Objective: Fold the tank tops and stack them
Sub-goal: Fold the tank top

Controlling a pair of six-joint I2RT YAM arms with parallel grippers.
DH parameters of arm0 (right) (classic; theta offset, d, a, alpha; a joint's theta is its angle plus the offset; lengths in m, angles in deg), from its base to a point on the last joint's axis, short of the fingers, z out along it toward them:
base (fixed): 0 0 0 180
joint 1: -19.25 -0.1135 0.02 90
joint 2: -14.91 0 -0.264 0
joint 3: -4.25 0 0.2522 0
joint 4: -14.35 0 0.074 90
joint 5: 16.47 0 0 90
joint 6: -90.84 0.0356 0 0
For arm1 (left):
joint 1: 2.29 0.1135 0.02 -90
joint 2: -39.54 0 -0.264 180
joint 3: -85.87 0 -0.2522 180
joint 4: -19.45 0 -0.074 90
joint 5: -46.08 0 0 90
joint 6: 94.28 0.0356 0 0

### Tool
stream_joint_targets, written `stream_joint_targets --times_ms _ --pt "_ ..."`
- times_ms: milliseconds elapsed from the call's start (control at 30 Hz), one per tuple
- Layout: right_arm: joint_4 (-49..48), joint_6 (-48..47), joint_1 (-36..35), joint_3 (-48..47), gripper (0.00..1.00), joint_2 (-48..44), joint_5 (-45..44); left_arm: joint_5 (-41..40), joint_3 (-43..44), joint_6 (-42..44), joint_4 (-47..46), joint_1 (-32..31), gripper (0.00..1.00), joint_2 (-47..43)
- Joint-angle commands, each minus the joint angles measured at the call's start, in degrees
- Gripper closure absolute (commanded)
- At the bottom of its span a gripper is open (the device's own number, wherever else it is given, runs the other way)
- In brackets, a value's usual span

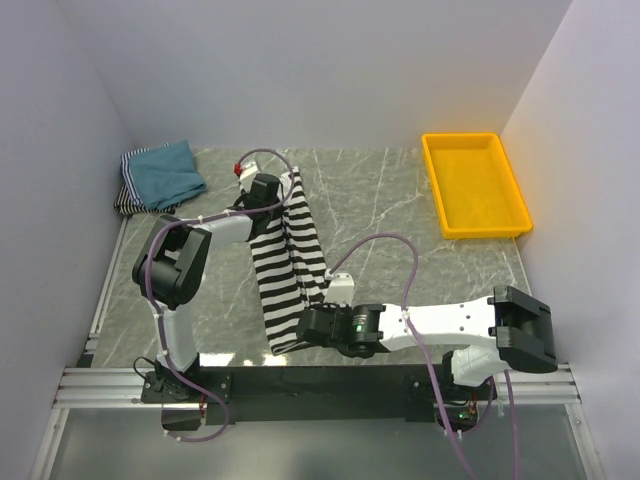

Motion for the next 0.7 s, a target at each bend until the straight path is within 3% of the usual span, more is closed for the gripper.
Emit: stream_joint_targets --times_ms 0,667 --pt "-0.74 0.37 -1.00 -2.04 0.99 0.55 -0.70 0.78 -0.20 -0.98 -0.80 0.54 0.99 -1.76" --pt "-10.76 -2.18 -1.27 -0.20 0.94 6.27 5.28 1.23 -0.73 -1.42 -0.01 1.16 0.99 0.09"
